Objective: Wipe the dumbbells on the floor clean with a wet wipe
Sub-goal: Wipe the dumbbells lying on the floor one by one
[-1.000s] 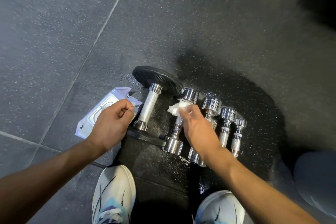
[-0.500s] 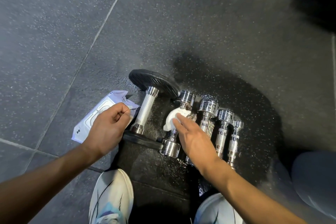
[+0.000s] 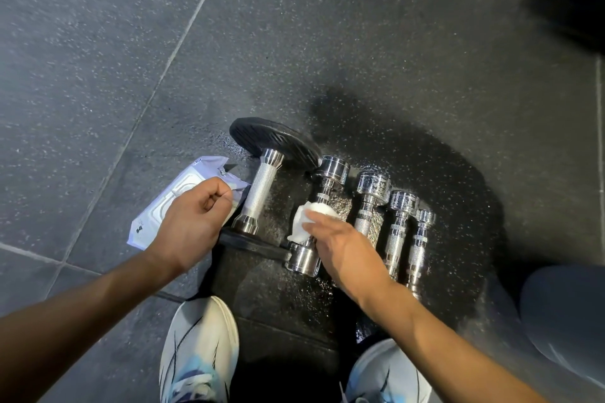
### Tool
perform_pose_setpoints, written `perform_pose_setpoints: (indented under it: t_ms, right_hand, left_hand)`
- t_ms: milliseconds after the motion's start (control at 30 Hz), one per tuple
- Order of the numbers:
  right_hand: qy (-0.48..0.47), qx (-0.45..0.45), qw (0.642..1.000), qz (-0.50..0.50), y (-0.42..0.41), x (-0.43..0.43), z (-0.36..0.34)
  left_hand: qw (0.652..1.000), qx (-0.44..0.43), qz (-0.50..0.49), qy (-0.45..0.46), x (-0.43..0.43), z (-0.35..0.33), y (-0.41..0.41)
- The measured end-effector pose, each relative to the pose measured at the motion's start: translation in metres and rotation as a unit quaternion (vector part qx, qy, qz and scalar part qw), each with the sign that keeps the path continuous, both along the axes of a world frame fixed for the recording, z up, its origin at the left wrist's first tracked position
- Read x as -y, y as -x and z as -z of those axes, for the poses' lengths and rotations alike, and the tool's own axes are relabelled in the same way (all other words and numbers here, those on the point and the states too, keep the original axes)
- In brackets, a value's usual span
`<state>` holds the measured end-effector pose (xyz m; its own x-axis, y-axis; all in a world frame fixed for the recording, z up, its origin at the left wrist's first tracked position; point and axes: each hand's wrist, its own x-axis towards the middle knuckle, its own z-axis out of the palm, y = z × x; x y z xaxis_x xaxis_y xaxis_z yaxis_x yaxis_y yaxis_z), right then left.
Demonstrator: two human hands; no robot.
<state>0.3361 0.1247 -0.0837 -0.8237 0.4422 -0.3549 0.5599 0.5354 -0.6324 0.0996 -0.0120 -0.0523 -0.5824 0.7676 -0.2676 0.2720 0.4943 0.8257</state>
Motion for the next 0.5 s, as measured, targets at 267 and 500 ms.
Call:
perform_pose_setpoints:
  t_ms: [267,500]
  right_hand:
    - [-0.05,0.032,0.991,0.124,0.016,-0.007,-0.02]
    - [0.085,0.128,0.969,0.192,0.02,0.002,-0.044]
  left_hand:
    - [1.0,0.003,0.0,-0.007,0.001,0.001,0.001]
    - [1.0,-0.015,0.012,-0.005,0.001,0.002,0.001]
